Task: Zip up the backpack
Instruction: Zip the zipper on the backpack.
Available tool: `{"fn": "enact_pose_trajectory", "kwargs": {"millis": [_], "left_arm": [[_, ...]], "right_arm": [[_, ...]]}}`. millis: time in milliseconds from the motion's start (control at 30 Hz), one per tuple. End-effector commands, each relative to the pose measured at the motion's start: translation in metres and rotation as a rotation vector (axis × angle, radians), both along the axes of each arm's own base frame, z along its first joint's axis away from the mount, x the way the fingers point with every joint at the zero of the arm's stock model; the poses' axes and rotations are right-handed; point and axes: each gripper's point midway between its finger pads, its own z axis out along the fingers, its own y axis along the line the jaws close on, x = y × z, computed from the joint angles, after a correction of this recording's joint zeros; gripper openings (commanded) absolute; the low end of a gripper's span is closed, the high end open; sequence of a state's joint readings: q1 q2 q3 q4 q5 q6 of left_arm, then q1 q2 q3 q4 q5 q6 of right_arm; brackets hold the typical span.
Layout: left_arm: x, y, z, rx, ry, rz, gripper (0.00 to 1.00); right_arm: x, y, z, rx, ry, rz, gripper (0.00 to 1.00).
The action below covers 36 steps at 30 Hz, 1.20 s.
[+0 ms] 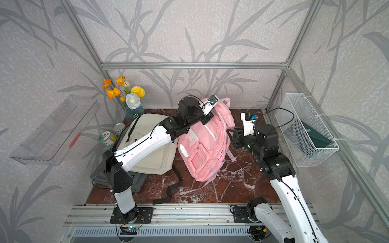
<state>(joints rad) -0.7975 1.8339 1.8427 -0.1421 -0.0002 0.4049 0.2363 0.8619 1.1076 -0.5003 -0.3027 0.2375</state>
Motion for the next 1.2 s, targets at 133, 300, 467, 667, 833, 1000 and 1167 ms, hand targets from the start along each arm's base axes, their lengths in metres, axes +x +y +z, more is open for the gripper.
{"fn": "enact_pose_trajectory", "kwargs": {"millis": [133, 300, 467, 667, 833, 1000, 1167], "left_arm": [[-0.027, 0.005, 0.05, -0.076, -0.104, -0.096, 0.0], [-0.035, 0.006, 0.05, -0.06, -0.107, -0.128, 0.0], [-0.035, 0.004, 0.051, -0.06, -0.106, -0.133, 0.0], [-0.035, 0.004, 0.052, -0.065, -0.108, -0.131, 0.0], [-0.04, 0.003, 0.054, -0.07, -0.113, -0.158, 0.0], [-0.042, 0.004, 0.055, -0.074, -0.12, -0.16, 0.0], [-0.041, 0.005, 0.055, -0.069, -0.125, -0.156, 0.0]], "right_arm": [[-0.005, -0.002, 0.0, -0.121, -0.015, 0.044, 0.36], [-0.006, 0.003, -0.008, -0.141, -0.003, 0.083, 0.35], [-0.017, 0.032, -0.002, -0.073, -0.01, 0.23, 0.32], [-0.006, 0.025, -0.022, -0.158, 0.048, 0.142, 0.24], [-0.003, 0.021, -0.026, -0.186, 0.047, 0.119, 0.18], [-0.002, 0.021, -0.025, -0.177, 0.046, 0.114, 0.17], [-0.002, 0.016, -0.033, -0.199, 0.062, 0.095, 0.22]]}}
